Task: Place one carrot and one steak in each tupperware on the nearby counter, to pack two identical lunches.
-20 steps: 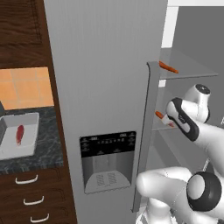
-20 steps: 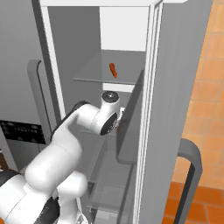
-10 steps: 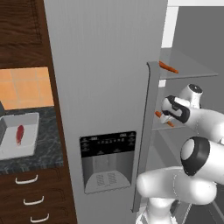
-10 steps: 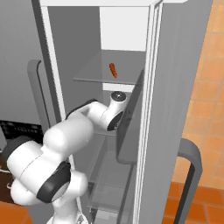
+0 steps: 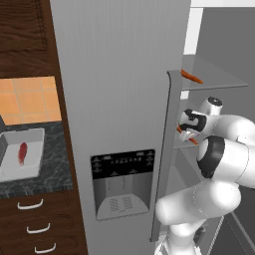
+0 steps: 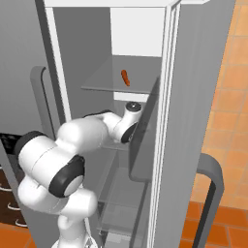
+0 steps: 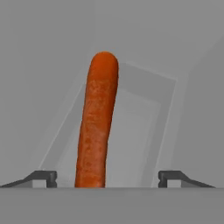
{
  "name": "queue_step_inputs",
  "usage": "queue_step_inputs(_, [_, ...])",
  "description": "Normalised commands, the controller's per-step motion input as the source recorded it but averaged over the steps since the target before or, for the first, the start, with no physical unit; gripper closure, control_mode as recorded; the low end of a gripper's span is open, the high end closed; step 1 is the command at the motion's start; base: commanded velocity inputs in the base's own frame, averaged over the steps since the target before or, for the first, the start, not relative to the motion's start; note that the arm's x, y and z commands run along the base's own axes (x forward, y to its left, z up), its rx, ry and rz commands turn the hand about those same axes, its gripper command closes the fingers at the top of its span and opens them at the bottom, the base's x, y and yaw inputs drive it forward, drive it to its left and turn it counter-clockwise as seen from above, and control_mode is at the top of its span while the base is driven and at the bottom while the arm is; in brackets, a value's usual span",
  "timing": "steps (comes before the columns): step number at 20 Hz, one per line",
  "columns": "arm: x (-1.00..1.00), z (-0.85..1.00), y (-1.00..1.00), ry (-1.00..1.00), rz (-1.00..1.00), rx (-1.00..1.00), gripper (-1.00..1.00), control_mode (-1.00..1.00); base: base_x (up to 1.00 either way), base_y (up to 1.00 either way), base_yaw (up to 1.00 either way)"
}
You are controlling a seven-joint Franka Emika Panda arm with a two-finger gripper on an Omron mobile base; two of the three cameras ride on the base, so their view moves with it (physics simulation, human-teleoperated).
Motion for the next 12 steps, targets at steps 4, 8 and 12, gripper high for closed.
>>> queue_step_inputs(4, [0.03,-0.50,-0.03,0.02,0.02,0.00,1.00,-1.00,0.00,0.00,0.00])
queue_step_inputs(8, [-0.31,-0.23,-0.05,0.00,0.00,0.00,1.00,-1.00,0.00,0.00,0.00])
queue_step_inputs(12, [-0.55,-0.01,0.00,0.00,0.00,0.00,1.00,-1.00,0.00,0.00,0.00])
